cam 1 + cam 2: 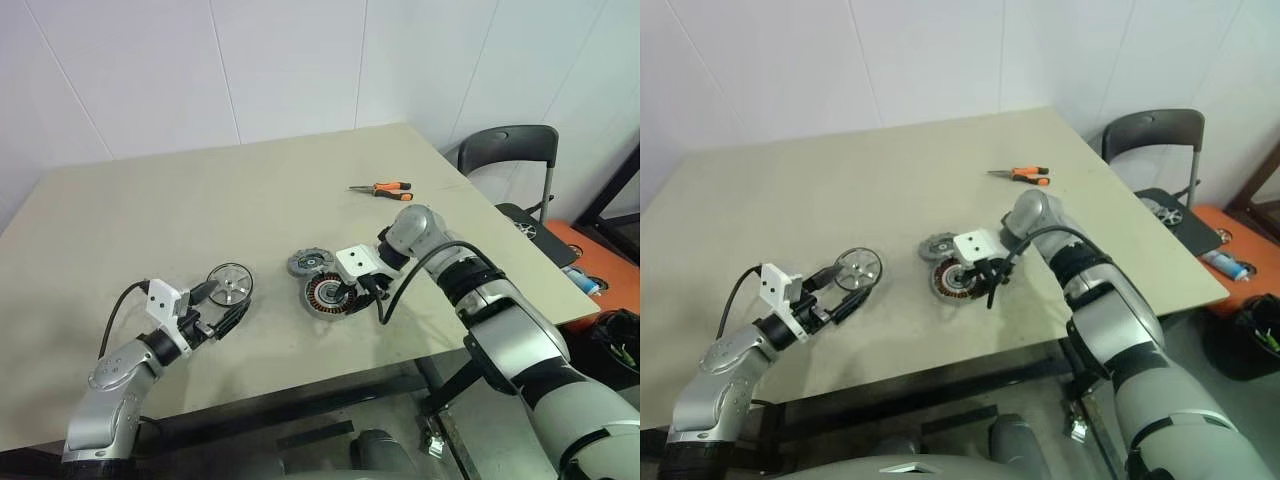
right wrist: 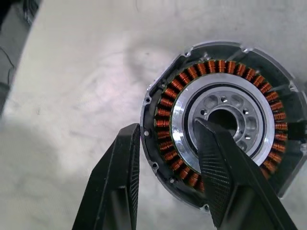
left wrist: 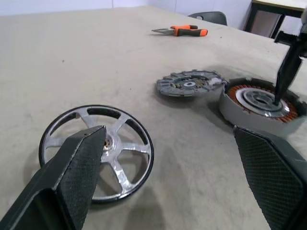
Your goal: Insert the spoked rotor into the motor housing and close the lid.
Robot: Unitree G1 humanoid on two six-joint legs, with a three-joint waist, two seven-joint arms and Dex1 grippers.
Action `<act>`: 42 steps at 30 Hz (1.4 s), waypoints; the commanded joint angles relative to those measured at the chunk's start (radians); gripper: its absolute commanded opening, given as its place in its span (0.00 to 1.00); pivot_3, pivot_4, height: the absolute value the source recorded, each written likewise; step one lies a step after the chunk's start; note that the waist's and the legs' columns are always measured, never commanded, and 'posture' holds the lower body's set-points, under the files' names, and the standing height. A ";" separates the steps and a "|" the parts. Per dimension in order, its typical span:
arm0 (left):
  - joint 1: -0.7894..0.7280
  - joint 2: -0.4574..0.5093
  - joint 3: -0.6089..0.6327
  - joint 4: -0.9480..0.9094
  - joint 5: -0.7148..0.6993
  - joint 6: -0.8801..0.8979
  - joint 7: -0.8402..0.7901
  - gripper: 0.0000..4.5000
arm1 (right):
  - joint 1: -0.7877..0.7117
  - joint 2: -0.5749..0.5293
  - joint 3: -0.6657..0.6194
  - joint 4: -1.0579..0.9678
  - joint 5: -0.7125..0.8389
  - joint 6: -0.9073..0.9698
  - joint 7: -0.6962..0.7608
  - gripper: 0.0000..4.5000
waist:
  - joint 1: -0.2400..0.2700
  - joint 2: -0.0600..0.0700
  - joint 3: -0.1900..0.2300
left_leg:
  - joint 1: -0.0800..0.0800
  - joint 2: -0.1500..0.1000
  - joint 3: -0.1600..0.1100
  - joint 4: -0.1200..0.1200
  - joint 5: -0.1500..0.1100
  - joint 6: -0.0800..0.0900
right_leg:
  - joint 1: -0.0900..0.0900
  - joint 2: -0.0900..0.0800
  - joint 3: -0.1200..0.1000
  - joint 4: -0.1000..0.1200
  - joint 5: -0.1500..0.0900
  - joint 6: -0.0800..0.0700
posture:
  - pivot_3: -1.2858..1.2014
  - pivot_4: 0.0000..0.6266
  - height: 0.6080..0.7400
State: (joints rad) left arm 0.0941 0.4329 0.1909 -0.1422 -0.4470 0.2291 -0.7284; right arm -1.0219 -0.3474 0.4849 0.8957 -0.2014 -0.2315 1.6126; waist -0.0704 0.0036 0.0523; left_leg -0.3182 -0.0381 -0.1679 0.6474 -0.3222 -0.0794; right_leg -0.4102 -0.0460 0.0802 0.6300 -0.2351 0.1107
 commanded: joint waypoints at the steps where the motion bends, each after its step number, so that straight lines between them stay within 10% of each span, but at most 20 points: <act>1: -0.053 0.019 0.002 0.022 0.003 -0.012 -0.012 1.00 | 0.032 0.007 0.004 -0.199 0.097 0.112 0.002 0.31 | -0.001 0.000 0.000 | 0.000 0.000 0.000 0.000 0.000 0.000 | 0.000 0.000 0.000 0.000 0.000 0.000 | 0.52 0.00 1.00; 17: -0.063 0.022 -0.002 0.033 0.003 -0.014 -0.014 1.00 | 0.034 0.021 -0.015 -0.250 0.096 0.161 -0.015 0.31 | 0.005 0.000 0.000 | 0.000 0.000 0.000 0.001 0.000 0.000 | 0.001 0.000 0.000 0.000 0.000 0.000 | 0.52 0.00 1.00; 24: -0.068 0.024 0.005 0.034 -0.002 -0.012 -0.009 1.00 | 0.036 -0.026 -0.102 -0.385 0.173 0.380 -0.039 0.74 | 0.009 0.000 0.000 | 0.000 0.000 0.000 0.001 0.000 0.000 | 0.001 0.000 0.000 0.000 0.000 0.000 | 0.52 0.00 1.00; 33: -0.092 0.030 0.002 0.050 -0.003 -0.005 -0.012 1.00 | 0.159 -0.138 -0.415 -0.329 0.204 0.474 -0.576 0.74 | 0.046 -0.002 -0.001 | -0.001 0.000 0.000 0.001 0.000 0.000 | 0.001 0.000 -0.001 -0.002 0.000 0.000 | 0.52 0.00 1.00; 42: -0.180 0.075 -0.019 0.116 0.001 0.021 -0.072 1.00 | 0.571 -0.056 -0.543 -0.829 0.315 0.810 -0.860 0.74 | 0.047 0.000 0.000 | -0.002 0.000 0.002 0.000 0.000 0.000 | 0.000 0.000 0.001 -0.003 0.000 0.000 | 0.52 0.00 1.00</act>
State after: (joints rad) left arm -0.0615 0.4897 0.1695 -0.0272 -0.4450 0.2527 -0.7851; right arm -0.4299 -0.4090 -0.0436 0.1784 0.0801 0.5484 0.7854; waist -0.0231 0.0032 0.0519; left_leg -0.3200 -0.0381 -0.1653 0.6477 -0.3224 -0.0791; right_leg -0.4106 -0.0460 0.0814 0.6273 -0.2351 0.1113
